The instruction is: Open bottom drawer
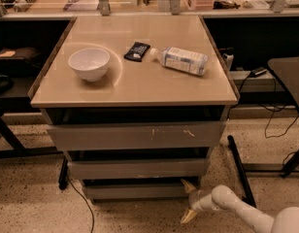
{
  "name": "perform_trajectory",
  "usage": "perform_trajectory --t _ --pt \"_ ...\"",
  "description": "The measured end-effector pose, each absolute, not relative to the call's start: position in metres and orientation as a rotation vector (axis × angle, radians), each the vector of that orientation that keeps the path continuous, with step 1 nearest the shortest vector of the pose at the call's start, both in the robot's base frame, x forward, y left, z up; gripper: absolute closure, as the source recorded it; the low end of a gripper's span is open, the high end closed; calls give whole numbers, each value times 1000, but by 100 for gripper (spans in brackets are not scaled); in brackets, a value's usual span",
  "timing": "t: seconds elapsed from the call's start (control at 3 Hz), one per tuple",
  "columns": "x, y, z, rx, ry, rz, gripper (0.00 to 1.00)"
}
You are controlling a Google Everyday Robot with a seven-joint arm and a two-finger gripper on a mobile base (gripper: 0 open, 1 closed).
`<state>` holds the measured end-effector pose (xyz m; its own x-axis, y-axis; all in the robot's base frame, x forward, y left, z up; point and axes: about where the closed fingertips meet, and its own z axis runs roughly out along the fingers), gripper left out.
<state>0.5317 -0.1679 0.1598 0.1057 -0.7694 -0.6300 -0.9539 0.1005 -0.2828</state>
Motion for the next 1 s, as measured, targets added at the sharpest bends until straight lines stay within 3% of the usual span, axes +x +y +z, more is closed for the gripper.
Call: perform_trajectory --t 0.67,1.0 --pt "561 -167 160 -1682 1674 277 0" --pt "562 -167 160 -1682 1673 276 7"
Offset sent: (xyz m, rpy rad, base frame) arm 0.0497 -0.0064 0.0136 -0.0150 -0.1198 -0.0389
